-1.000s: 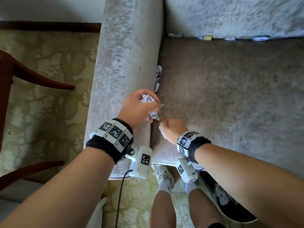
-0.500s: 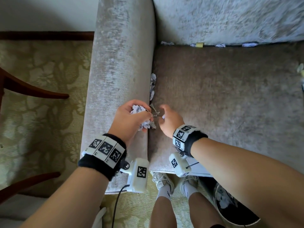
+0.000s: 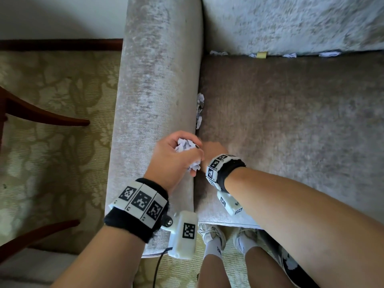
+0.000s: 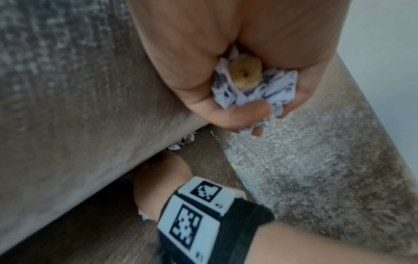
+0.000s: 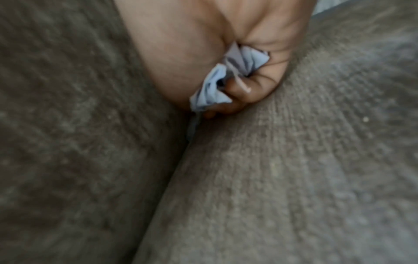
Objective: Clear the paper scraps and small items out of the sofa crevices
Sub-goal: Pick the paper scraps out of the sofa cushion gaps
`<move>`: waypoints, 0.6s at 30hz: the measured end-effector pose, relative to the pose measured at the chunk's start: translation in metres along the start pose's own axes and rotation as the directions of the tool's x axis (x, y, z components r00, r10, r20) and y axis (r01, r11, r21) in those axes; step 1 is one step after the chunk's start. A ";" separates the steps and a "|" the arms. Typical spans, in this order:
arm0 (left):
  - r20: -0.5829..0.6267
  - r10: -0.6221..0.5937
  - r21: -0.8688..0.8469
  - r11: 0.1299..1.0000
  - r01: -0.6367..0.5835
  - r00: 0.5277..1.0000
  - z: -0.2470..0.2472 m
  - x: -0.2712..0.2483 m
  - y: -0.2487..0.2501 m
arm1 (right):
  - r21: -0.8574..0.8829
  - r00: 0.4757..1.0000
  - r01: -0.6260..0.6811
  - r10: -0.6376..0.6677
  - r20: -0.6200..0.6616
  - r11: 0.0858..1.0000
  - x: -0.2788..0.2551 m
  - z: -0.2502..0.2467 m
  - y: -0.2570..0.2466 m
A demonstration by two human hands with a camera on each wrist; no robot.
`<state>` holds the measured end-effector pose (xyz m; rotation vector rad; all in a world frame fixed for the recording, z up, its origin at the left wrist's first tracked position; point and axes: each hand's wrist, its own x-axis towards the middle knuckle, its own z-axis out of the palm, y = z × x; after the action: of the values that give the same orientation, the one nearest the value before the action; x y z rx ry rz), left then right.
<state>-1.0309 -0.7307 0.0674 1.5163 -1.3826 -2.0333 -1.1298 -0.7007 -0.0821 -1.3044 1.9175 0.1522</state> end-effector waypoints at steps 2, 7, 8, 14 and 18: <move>0.002 0.004 0.002 1.000 -0.004 1.000 0.000 0.001 -0.001 | 0.022 1.000 0.010 -0.010 -0.017 1.000 0.004 0.000 0.002; 0.004 -0.006 0.021 1.000 0.005 1.000 0.000 0.000 0.000 | 0.052 0.999 0.033 -0.031 -0.038 0.998 -0.002 0.000 0.002; 0.001 -0.007 0.022 1.000 0.007 1.000 0.000 0.000 0.000 | 0.067 0.998 0.040 -0.037 -0.041 0.997 -0.004 0.001 0.002; -0.008 -0.020 0.051 0.999 0.020 1.000 0.003 0.000 0.002 | 0.008 0.998 0.059 -0.059 -0.010 0.998 0.000 0.001 0.002; -0.002 -0.017 0.058 0.998 0.017 1.000 0.003 0.000 0.001 | -0.014 0.994 0.036 -0.037 -0.105 0.999 0.001 0.010 0.001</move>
<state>-1.0342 -0.7297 0.0679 1.5584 -1.4441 -2.0180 -1.1256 -0.6956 -0.0896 -1.3790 1.9825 0.0783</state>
